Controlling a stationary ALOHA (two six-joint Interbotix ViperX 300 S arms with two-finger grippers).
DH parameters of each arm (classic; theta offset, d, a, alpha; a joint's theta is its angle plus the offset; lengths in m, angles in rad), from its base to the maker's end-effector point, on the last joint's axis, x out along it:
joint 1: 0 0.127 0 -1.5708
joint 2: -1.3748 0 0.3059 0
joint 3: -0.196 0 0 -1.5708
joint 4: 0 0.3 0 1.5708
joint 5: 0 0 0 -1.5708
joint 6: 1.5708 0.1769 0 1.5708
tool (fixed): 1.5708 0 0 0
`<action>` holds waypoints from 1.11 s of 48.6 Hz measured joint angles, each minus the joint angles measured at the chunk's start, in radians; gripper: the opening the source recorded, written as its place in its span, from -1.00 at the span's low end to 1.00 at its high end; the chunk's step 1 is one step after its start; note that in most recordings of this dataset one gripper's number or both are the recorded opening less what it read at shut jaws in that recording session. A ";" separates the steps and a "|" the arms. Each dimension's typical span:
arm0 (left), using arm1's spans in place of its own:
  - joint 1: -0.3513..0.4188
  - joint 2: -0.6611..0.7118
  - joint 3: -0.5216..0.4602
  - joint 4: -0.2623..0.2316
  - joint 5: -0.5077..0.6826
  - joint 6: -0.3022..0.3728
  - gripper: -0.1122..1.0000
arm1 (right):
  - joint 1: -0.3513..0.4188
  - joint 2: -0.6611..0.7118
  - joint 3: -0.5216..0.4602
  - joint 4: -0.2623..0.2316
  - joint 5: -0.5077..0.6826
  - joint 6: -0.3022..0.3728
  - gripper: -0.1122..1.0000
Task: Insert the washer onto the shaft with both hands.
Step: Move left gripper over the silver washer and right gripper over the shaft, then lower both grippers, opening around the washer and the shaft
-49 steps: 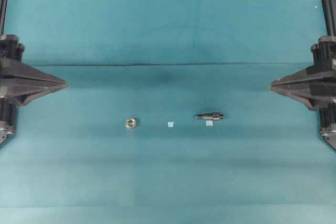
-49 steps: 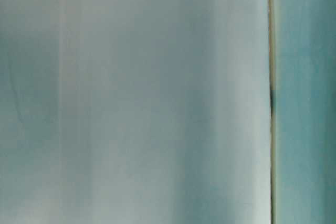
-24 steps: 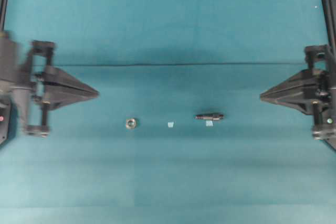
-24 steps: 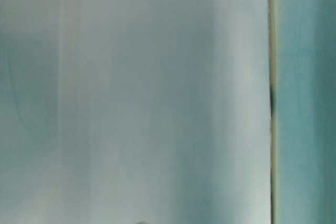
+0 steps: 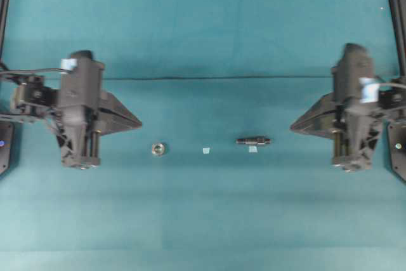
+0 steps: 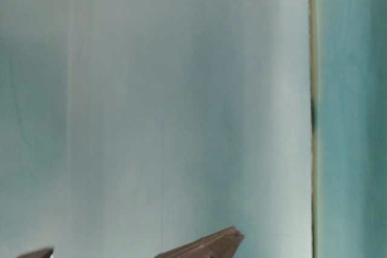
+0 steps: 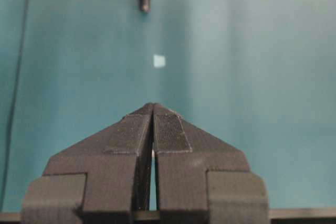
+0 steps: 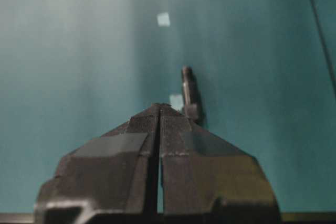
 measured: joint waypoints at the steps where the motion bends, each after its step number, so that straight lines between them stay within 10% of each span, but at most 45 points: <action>1: 0.000 0.009 -0.008 -0.002 0.011 0.000 -0.75 | 0.000 0.011 -0.006 0.000 0.008 0.000 -0.98; 54: -0.029 0.374 -0.156 0.002 0.176 -0.003 -0.75 | -0.012 0.397 -0.183 -0.057 0.179 -0.087 -0.98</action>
